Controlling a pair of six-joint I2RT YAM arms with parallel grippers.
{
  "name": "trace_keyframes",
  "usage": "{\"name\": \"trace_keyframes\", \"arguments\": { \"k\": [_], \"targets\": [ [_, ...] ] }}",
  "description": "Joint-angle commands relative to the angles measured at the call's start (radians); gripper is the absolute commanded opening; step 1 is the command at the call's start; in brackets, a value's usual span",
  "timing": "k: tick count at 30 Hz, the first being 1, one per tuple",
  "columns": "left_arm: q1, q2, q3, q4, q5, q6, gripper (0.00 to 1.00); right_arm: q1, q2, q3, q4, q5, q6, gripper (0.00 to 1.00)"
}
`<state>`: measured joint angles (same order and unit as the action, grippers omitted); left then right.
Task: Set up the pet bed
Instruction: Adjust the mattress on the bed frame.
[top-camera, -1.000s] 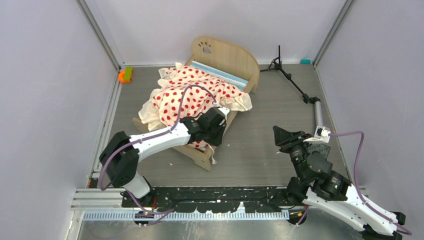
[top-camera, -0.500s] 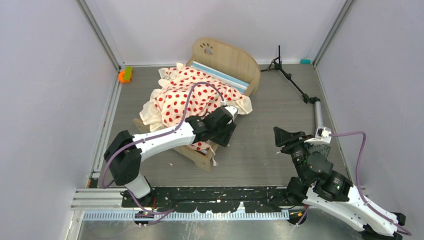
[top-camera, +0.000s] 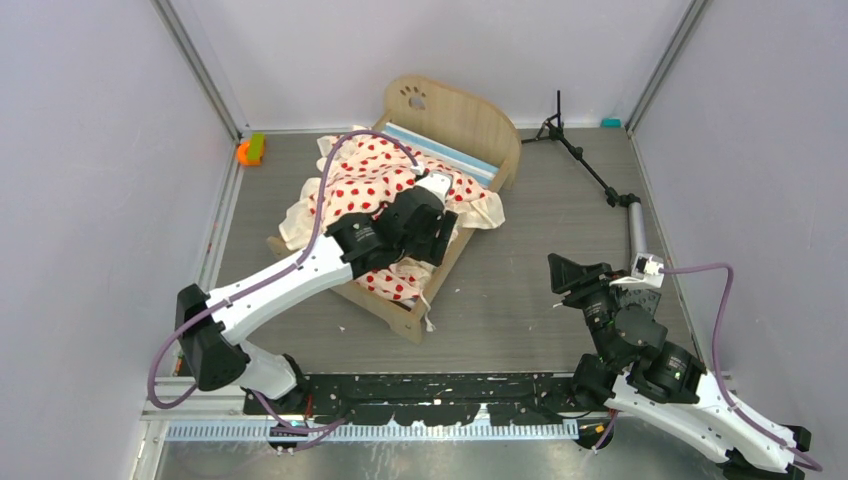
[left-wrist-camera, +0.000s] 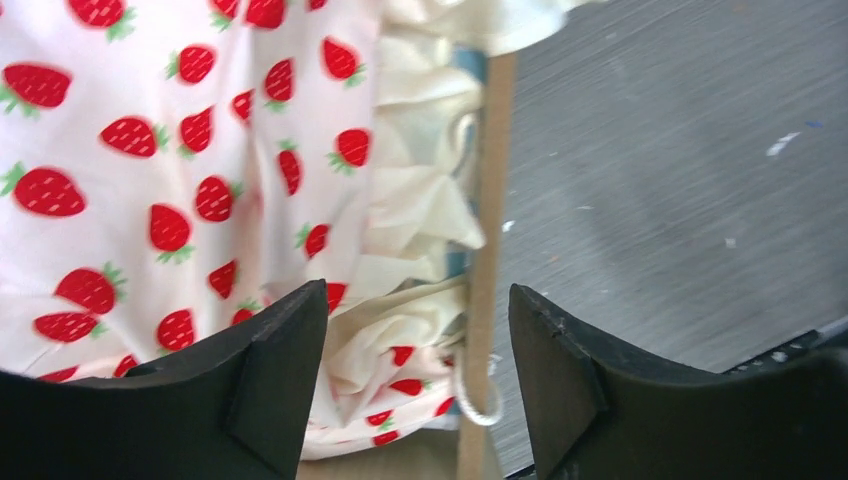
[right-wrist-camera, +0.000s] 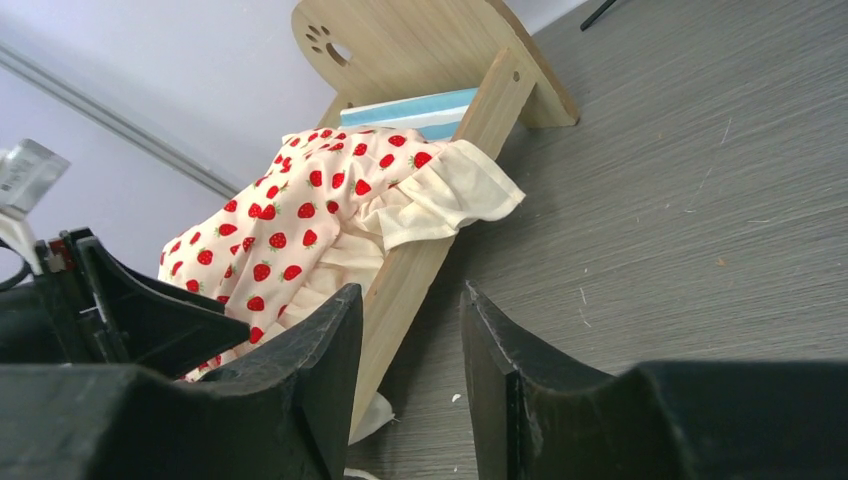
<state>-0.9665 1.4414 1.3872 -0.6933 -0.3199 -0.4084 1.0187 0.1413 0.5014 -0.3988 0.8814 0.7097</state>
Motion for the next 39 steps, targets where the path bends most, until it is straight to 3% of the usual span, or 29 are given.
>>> {"name": "trace_keyframes", "arguments": {
  "k": [1,7,14,16,21,24,32,39],
  "targets": [
    [0.012,0.023,0.007,-0.112,-0.117,0.003,0.70,0.003,-0.003,0.019,0.005,0.030,0.012,0.46],
    [0.014,0.048,-0.039,-0.078,-0.184,0.017,0.79,0.003,0.007,0.014,0.005,0.024,0.025,0.48],
    [0.028,0.152,-0.012,-0.090,-0.258,0.015,0.78,0.003,0.042,0.025,0.011,0.022,0.025,0.49],
    [0.035,0.170,-0.002,-0.098,-0.279,0.013,0.70,0.002,0.050,0.028,0.015,0.022,0.021,0.49],
    [0.042,0.176,0.003,-0.087,-0.319,0.031,0.16,0.003,0.059,0.027,0.026,0.031,0.013,0.50],
    [0.050,0.162,0.010,-0.089,-0.336,0.036,0.00,0.002,0.058,0.023,0.030,0.031,0.013,0.50],
    [0.074,0.039,0.023,-0.080,-0.431,0.052,0.00,0.003,0.062,0.003,0.057,0.015,0.020,0.51],
    [0.171,-0.026,0.057,-0.044,-0.423,0.128,0.00,0.003,0.093,0.012,0.067,0.010,0.012,0.51]
  ]
}}
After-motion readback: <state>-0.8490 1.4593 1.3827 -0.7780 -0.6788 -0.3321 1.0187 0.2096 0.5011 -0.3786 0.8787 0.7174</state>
